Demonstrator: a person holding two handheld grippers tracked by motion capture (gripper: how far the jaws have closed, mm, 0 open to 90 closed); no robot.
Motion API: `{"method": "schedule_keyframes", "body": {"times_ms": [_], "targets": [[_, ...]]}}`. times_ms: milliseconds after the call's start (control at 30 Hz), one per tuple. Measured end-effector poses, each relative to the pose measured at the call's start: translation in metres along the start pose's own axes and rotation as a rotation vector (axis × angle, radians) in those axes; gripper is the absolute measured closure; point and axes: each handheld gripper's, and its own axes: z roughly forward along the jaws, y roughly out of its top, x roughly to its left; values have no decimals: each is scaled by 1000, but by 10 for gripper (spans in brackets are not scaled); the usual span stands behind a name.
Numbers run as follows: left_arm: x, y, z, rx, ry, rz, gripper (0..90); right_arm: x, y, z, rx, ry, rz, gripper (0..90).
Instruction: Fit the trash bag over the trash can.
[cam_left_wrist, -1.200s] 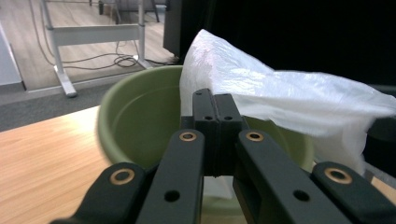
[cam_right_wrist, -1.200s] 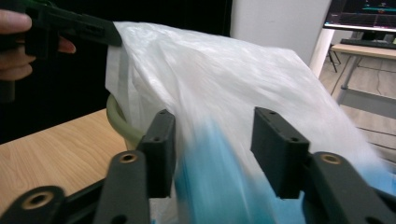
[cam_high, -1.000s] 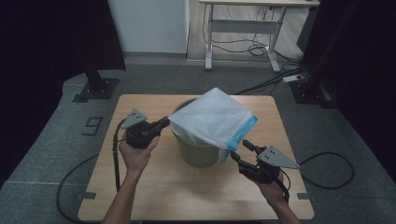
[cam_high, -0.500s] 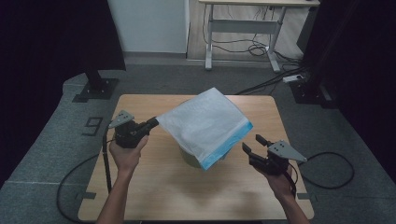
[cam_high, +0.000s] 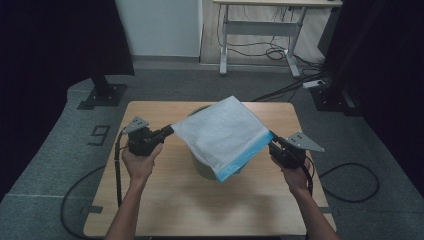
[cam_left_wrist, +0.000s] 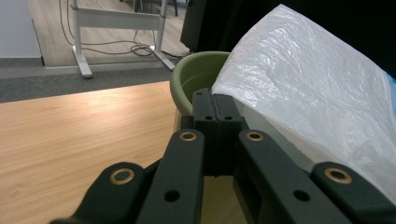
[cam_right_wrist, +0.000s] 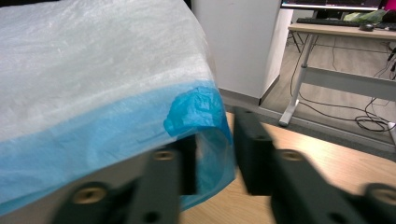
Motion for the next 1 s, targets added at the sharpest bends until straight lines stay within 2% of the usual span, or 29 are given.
{"method": "schedule_keyframes", "body": {"times_ms": [100, 200, 333, 467, 533, 600, 667, 767, 900, 1000], "targets": [[-4, 2, 11, 13, -24, 8, 896, -4, 4, -7, -21, -13, 6, 876], [-12, 6, 22, 25, -46, 28, 895, -11, 11, -16, -45, -33, 9, 880], [-17, 9, 35, 46, -63, 32, 895, -20, 20, -25, -60, -63, 9, 882], [-17, 7, 39, 62, -73, 25, 894, -22, 27, -34, -89, -83, -1, 882], [-17, 5, 37, 67, -96, 22, 881, -22, 27, -35, -88, -82, 1, 882], [-18, 4, 31, 63, -110, 39, 744, -22, 26, -35, -76, -86, 4, 882], [-19, 3, 21, 49, -107, 38, 599, -24, 24, -33, -62, -93, 11, 882], [-20, 3, 8, 41, -129, 39, 467, -25, 20, -29, -44, -104, 23, 882], [-27, 4, -5, 8, -115, 57, 419, -22, 20, -26, -36, -97, 22, 882], [-37, 7, -7, -5, -115, 80, 412, -19, 21, -25, -35, -90, 20, 882]]}}
